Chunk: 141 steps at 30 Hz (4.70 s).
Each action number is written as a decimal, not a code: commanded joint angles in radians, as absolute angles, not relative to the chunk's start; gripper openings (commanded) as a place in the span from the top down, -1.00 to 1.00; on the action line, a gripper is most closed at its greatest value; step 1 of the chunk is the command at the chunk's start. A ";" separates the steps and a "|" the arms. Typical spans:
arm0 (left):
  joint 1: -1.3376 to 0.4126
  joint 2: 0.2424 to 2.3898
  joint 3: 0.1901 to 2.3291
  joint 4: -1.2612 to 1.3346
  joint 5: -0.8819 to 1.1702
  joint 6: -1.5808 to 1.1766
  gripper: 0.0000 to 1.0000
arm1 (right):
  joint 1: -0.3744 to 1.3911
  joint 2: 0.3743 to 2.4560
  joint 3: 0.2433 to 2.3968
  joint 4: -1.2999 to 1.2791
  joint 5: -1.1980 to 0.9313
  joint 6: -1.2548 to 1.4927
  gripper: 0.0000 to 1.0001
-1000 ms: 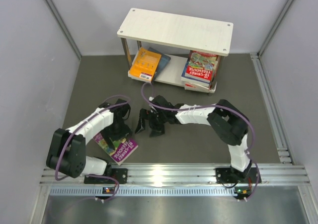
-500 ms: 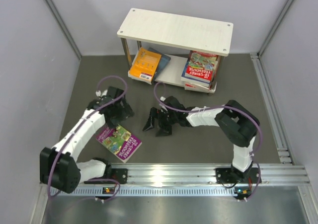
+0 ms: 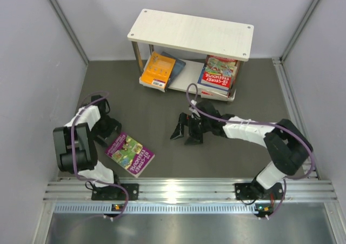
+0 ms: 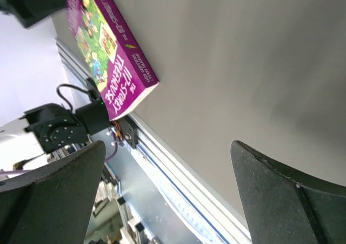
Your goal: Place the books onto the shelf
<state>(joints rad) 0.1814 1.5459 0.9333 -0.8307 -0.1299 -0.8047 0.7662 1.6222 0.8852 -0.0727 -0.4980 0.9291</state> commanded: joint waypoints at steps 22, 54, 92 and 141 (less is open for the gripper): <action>-0.615 1.824 1.311 -0.764 0.062 -1.098 -0.69 | 0.560 1.407 0.632 -0.092 -0.577 0.834 -0.97; -0.656 1.255 0.523 -0.375 0.202 -1.219 -0.79 | 0.801 1.773 0.520 0.558 -0.591 1.265 -0.97; -0.601 0.893 0.465 -0.280 0.182 -1.239 1.00 | 0.908 1.775 0.425 0.756 -0.568 1.459 -0.28; -0.600 0.644 1.131 -1.279 -0.247 -1.077 -0.98 | 0.607 1.928 1.698 0.064 -0.313 1.244 1.00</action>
